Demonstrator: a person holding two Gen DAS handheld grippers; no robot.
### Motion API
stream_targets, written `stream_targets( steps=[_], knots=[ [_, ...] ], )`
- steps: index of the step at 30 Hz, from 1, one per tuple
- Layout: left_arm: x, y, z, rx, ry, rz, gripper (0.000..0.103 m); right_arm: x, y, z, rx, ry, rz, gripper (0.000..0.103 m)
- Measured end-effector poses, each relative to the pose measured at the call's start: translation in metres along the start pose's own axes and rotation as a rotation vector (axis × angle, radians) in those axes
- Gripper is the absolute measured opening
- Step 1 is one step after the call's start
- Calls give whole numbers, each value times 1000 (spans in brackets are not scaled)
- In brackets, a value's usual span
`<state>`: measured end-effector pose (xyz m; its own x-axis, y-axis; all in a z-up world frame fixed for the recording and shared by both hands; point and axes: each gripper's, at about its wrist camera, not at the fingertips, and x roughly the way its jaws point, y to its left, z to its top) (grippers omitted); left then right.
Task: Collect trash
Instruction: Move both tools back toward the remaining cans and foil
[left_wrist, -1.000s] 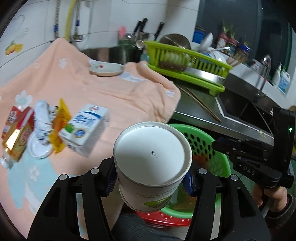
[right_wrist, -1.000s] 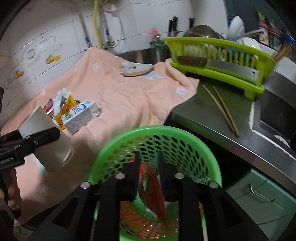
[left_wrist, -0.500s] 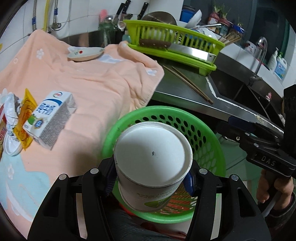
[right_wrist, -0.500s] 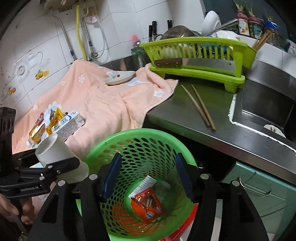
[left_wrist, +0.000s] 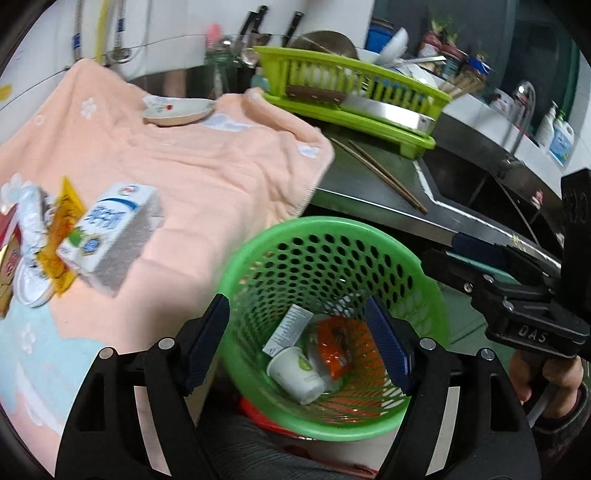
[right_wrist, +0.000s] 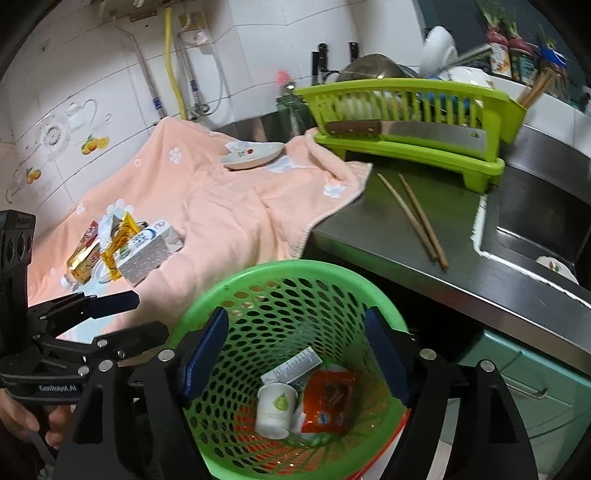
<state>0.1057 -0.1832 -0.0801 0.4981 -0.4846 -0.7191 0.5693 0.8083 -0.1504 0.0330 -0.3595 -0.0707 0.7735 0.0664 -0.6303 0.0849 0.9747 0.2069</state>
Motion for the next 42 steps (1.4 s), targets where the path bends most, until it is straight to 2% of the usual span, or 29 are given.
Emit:
stream_targets(
  steps=[5,11,26,35,42],
  knots=[
    [-15,35,2,-64,-31,53,75,6,20,5,-29,-1,30,80],
    [-37,85,-2,-149,-66,135,75,17,47,12,-66,12,73,81],
    [-102,233,-11,-329,-146,378,75,48,138,34,-198,43,207,84],
    [-130,279,-23,-375,-170,442,75,80,228,62,-355,44,307,81],
    [-138,303,-31,-407,-169,446,75,120,289,79,-437,72,346,78]
  ],
)
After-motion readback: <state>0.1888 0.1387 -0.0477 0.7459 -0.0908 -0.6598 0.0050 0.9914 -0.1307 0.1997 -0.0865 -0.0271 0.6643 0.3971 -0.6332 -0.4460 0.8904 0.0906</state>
